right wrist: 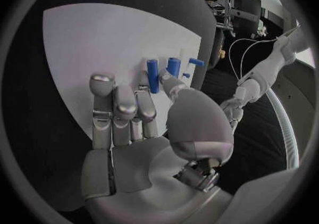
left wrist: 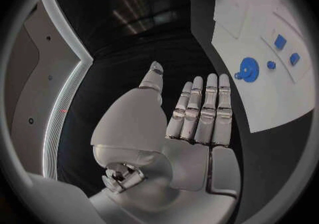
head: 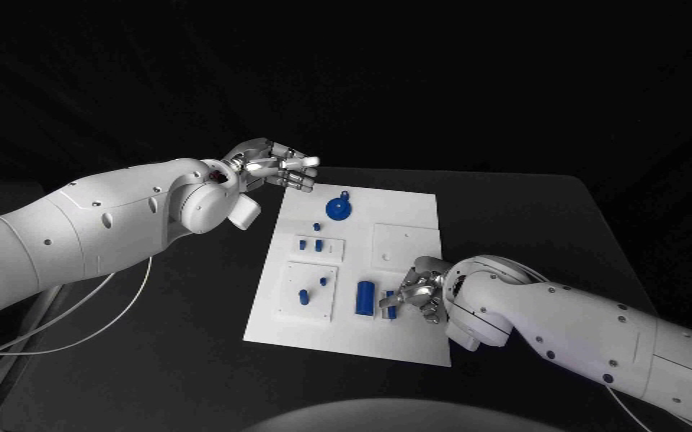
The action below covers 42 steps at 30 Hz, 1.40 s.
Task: Assemble the parts on the task board
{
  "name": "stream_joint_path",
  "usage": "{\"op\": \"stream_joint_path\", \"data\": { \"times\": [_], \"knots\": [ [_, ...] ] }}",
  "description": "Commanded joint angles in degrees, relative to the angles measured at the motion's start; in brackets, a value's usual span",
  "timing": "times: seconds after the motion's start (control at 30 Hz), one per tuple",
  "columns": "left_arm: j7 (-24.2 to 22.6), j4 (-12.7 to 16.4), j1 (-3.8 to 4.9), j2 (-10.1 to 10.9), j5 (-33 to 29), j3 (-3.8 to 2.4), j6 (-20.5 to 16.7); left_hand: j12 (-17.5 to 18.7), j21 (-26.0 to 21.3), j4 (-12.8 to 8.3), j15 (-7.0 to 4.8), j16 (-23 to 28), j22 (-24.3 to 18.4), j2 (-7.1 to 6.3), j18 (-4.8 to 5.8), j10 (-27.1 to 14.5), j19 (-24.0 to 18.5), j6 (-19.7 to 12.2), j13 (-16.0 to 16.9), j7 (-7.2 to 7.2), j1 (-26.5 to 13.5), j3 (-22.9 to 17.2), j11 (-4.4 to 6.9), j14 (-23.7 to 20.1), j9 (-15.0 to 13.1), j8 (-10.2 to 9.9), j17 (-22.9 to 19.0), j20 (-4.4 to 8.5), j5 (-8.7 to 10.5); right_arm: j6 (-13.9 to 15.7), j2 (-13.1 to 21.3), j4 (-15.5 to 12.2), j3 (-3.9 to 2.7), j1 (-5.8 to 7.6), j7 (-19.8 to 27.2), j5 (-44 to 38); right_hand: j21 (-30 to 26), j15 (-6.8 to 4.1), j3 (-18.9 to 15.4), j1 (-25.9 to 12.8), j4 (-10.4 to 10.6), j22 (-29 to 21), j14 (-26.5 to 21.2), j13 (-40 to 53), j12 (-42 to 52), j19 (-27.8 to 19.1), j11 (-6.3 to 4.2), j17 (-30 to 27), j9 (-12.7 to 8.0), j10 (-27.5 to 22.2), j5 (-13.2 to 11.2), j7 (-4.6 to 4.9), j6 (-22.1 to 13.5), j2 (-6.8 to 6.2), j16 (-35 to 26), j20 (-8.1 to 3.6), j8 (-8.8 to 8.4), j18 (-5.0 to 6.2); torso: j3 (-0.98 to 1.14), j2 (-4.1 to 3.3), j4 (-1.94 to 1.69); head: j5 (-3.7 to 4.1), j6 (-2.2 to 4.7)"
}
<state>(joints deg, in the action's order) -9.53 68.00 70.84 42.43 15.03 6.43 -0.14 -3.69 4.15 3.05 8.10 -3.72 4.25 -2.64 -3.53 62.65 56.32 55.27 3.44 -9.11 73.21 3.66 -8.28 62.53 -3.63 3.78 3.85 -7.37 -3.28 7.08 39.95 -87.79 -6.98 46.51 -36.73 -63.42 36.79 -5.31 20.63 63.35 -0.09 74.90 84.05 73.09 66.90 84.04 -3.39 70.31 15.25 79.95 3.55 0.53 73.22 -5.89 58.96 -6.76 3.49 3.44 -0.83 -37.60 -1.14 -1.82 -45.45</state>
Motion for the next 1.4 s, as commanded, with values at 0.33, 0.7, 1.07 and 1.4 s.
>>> {"op": "stream_joint_path", "data": {
  "times": [0.33,0.7,1.07,1.4],
  "knots": [
    [-0.2,0.0,0.02,-0.1,0.1,-0.01,0.9,0.2,0.2,0.3,0.21,0.1,0.0,0.65,0.3,-0.3,0.3,0.3,0.1,-0.18,0.0,0.2,-0.16,-0.1,0.0,0.0,0.1,-0.23,0.16,-1.4,0.0,-0.2,0.17,-0.26,1.1,0.6,-0.4,-0.29,-6.4,0.4,8.8,3.9,0.2,-0.1,-0.1,2.9,0.25,0.1,0.2,-0.2,-0.4,0.43,0.7,-2.85,0.1,-0.18,0.2,-0.62,0.02,0.01,0.01,-0.05,-0.13],
    [-0.2,-0.1,0.02,-0.2,0.1,0.0,0.9,0.2,0.2,0.3,0.21,0.1,0.0,0.65,0.3,-0.3,0.3,0.3,0.1,-0.18,0.0,0.2,-0.16,-0.1,0.0,0.0,0.1,-0.23,0.16,-1.4,0.2,-0.3,0.2,-0.31,1.4,0.7,-0.2,-0.34,-5.3,1.0,7.3,4.0,0.2,0.0,-0.1,2.9,0.2,0.2,0.2,-0.2,-0.4,0.32,0.7,-2.52,0.1,-0.2,0.17,-0.68,0.0,0.02,0.0,-0.05,-0.33],
    [-0.2,-0.1,0.02,-0.1,0.2,0.0,0.9,0.2,0.2,0.1,0.21,0.1,0.0,0.7,0.29,-0.3,0.3,0.2,0.1,-0.19,0.1,0.2,-0.17,-0.1,0.0,0.0,0.1,-0.24,0.14,-0.4,1.5,-0.2,0.22,-0.41,3.0,0.6,-0.5,-0.41,-4.3,1.7,4.1,3.9,0.2,-0.2,-0.2,2.9,0.18,0.1,0.0,-0.3,-0.4,0.24,0.5,-1.87,-0.1,-0.26,0.17,-0.62,0.02,0.02,0.02,-0.08,-0.1],
    [-0.6,-0.1,0.02,-0.2,0.2,0.01,0.5,0.2,0.2,-0.2,0.21,0.1,0.0,1.12,0.28,-0.3,0.3,0.3,0.1,-0.18,0.2,0.3,-0.16,-0.1,0.0,0.0,0.1,-0.24,0.04,0.4,2.4,0.3,0.23,-0.54,4.1,0.6,-0.8,-0.35,-3.2,0.6,3.1,3.8,0.1,-0.4,-0.5,2.8,0.28,0.0,-0.2,-0.5,0.5,0.3,0.4,-2.89,-0.4,-0.24,0.17,-0.62,0.08,0.02,0.07,0.18,0.43]
  ]
}}
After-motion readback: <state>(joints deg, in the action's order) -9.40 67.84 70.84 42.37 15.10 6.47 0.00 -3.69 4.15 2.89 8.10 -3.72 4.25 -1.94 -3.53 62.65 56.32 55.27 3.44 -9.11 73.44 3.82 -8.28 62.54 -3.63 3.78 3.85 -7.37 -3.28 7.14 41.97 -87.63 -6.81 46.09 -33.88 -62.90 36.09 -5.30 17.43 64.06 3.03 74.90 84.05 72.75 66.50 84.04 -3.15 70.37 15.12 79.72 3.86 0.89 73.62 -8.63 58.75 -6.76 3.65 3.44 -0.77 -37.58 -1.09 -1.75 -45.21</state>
